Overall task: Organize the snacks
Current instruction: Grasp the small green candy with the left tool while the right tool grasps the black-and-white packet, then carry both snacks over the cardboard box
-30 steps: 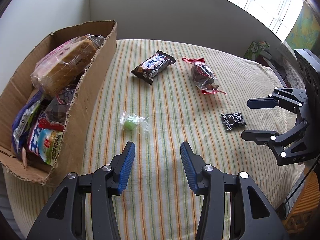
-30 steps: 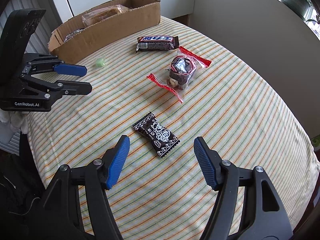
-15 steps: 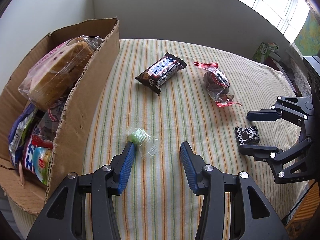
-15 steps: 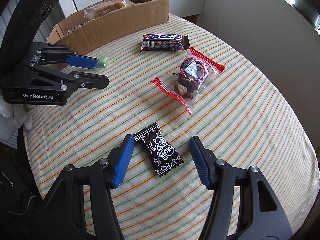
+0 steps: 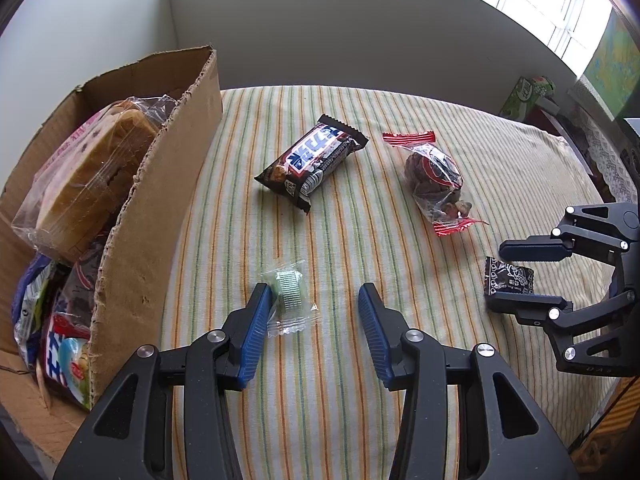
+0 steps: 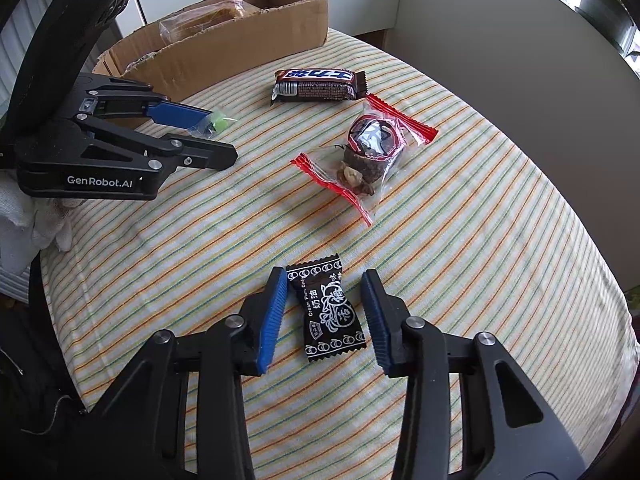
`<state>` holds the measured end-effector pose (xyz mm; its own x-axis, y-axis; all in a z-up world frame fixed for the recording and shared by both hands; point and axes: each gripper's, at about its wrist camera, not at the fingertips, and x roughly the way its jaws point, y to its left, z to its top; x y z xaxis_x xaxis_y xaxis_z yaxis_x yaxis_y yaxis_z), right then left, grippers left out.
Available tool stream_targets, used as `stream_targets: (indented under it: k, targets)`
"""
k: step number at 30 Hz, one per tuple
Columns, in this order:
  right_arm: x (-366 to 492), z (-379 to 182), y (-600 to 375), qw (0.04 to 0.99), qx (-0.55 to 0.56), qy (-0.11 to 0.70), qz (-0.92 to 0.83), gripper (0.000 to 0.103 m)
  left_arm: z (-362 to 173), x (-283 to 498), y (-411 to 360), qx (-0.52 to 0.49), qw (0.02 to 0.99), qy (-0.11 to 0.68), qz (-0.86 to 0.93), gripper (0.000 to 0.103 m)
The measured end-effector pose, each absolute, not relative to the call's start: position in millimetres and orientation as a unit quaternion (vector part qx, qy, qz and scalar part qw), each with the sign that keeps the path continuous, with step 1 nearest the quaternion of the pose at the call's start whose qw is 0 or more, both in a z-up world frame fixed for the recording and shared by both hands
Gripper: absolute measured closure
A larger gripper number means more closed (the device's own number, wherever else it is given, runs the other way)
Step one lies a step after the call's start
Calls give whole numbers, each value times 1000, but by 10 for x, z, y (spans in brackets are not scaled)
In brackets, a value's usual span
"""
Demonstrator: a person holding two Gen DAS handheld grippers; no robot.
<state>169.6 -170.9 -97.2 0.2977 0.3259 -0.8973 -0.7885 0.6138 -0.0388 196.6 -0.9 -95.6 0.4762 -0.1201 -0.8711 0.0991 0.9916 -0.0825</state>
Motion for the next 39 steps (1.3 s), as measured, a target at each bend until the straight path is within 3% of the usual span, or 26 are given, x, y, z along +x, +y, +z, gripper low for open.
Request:
stream_targets:
  k: [6, 29, 39]
  targets:
    - [1689, -965, -1752, 768, -240, 472, 360, 75, -941, 2011, -35, 2, 859, 508, -69, 80]
    - [1555, -961, -1776, 805, -196, 471, 304, 75, -957, 1679, -14, -9, 872, 487, -54, 80]
    - [1276, -502, -1718, 816, -158, 452, 325, 75, -530, 1289, 93, -22, 892, 446, -74, 80]
